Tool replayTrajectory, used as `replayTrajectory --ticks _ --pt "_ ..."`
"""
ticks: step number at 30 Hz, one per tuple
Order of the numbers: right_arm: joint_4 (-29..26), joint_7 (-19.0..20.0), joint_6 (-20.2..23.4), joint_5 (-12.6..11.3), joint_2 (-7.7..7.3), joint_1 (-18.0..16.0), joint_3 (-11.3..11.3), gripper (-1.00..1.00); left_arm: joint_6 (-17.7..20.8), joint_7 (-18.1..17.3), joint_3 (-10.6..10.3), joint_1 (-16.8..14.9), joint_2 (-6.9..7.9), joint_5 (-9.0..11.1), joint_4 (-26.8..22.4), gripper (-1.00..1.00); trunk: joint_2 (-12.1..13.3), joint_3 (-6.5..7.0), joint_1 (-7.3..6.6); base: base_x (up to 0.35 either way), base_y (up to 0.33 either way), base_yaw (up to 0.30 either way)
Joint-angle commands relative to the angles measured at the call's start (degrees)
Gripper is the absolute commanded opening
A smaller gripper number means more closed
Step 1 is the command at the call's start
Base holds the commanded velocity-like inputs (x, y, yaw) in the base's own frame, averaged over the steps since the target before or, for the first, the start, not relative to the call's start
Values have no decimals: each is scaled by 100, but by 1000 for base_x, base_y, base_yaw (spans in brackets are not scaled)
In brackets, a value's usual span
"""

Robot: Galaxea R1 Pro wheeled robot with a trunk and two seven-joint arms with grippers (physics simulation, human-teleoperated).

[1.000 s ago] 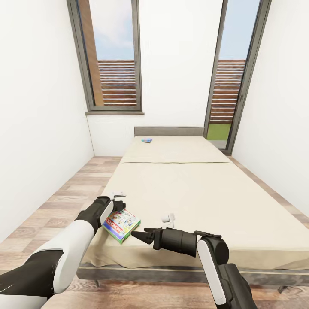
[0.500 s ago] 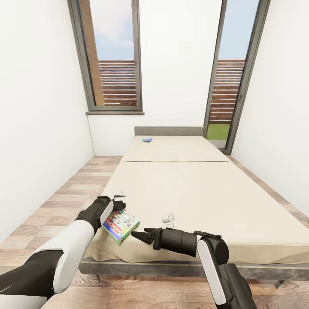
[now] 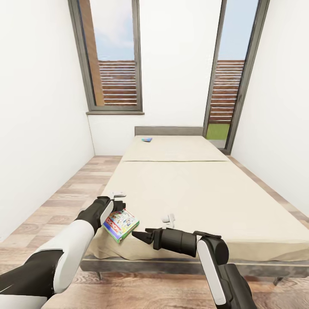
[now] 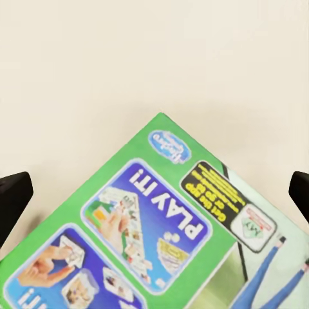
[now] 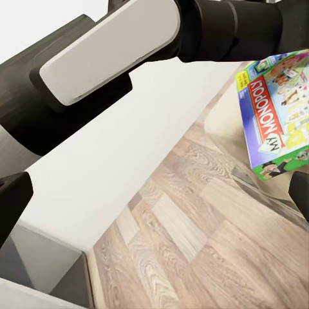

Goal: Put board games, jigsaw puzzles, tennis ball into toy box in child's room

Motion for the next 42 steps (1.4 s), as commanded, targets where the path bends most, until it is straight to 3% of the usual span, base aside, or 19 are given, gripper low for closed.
replayTrajectory --ticks 1,42 --pt "-3 20 26 11 2 -3 -5 100 29 13 38 -1 -6 -2 -10 100 -3 -6 -1 -28 0 0" --pt "-3 9 25 12 2 -3 4 100 29 13 38 -1 -41 -2 -10 100 -3 -6 -1 -44 0 0"
